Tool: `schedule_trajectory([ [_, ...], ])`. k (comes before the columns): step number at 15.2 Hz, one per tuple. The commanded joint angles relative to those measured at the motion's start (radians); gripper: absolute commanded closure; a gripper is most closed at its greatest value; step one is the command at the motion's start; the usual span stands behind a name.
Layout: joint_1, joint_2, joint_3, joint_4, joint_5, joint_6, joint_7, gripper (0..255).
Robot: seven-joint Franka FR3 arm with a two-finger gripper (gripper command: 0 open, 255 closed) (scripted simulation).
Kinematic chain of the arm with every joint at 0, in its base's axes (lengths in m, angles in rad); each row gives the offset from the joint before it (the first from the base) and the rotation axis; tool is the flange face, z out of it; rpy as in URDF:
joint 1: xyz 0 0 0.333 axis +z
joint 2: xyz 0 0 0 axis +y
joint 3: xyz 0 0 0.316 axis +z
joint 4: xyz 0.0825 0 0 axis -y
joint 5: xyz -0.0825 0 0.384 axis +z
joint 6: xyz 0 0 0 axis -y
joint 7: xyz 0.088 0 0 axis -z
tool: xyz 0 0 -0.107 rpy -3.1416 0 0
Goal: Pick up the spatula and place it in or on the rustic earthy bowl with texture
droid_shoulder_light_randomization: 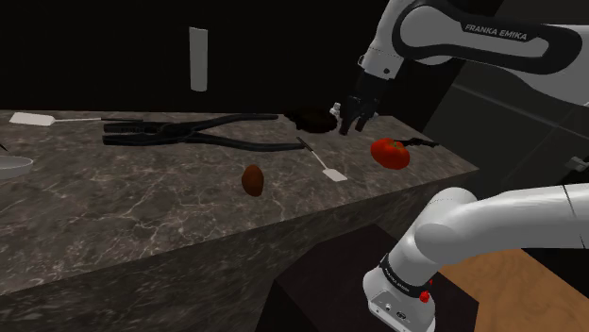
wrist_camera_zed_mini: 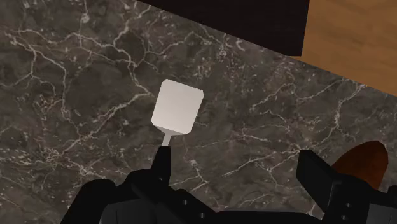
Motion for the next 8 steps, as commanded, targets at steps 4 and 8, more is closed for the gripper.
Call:
schedule_trajectory([
  [4,-0.024,0.064,0.001,-0.036,-0.012,0.115,0.038,0],
  [8,-0.058,0.165,0.0,-0.065,-0.029,0.266,0.09,0],
])
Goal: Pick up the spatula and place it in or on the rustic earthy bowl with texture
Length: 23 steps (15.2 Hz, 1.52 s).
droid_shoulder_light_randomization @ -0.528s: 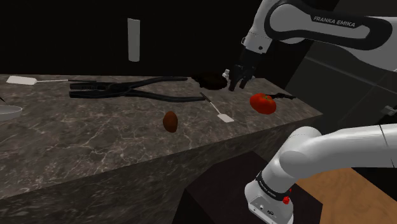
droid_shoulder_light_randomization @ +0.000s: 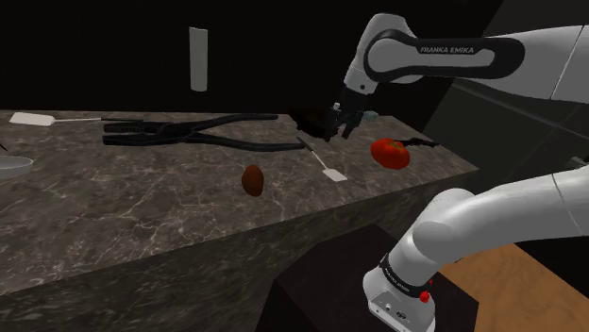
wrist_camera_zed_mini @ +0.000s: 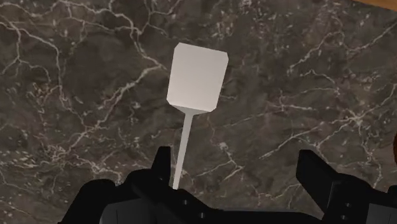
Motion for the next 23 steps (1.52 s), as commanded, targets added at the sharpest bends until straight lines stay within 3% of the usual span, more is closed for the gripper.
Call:
schedule_trajectory([
  [1,-0.018,0.06,-0.003,-0.01,-0.01,0.083,0.025,0],
  [7,-0.069,0.246,-0.011,-0.006,-0.042,0.294,0.11,0],
  [15,-0.07,0.312,-0.014,-0.059,-0.043,0.414,0.111,0],
  [23,-0.07,0.312,-0.014,-0.059,-0.043,0.414,0.111,0],
])
